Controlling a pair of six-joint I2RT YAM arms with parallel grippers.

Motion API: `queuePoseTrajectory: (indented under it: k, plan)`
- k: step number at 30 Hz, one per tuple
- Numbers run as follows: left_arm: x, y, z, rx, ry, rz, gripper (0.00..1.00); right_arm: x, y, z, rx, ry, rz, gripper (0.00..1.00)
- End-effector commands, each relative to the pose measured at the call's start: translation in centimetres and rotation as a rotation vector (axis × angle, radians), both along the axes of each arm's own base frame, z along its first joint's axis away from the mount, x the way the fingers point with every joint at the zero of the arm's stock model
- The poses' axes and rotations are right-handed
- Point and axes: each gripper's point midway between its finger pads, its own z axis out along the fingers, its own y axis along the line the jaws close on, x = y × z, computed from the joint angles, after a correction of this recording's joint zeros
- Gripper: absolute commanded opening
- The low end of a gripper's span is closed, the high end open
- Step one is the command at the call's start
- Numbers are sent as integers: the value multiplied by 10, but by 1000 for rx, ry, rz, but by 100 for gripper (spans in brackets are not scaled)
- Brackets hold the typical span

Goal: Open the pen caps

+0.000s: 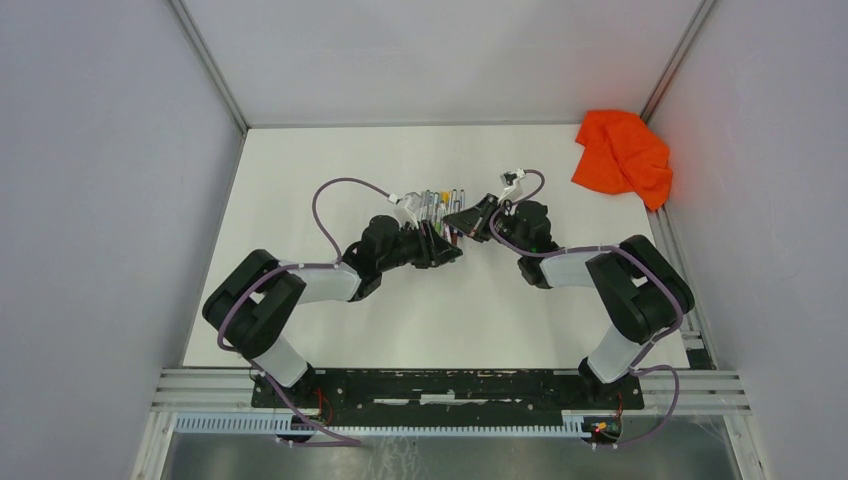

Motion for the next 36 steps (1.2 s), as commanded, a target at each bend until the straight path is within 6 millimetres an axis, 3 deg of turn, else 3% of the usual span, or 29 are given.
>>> queuePoseTrajectory:
  k: [1,5,9,10,14,22,29,31,35,36]
  plan:
    - [-1,-11,17,-59,-18,-36,48,-3,4,14,64,-35,24,0]
    - [-2,-12,19,-65,-22,-43,37,-3,4,13,65,-33,25,0]
    - [-5,-13,21,-71,-24,-67,4,-4,3,11,55,-36,29,0]
    - [-7,-14,22,-74,-24,-76,2,-5,3,11,48,-39,30,0]
    - [-12,-13,21,-53,-19,-102,2,-6,2,7,-3,-68,44,0]
    - [-24,-11,12,64,12,-200,2,-9,5,-3,-99,-100,103,20]
    - [-26,-9,9,116,30,-221,2,-11,6,-12,-161,-105,132,25]
    - [-25,-10,9,122,33,-222,2,-11,6,-15,-172,-105,135,24]
    - [-19,-6,6,154,43,-189,2,-10,2,-22,-209,-98,124,0]
    - [-18,-5,7,162,43,-179,2,-9,1,-23,-221,-98,121,0]
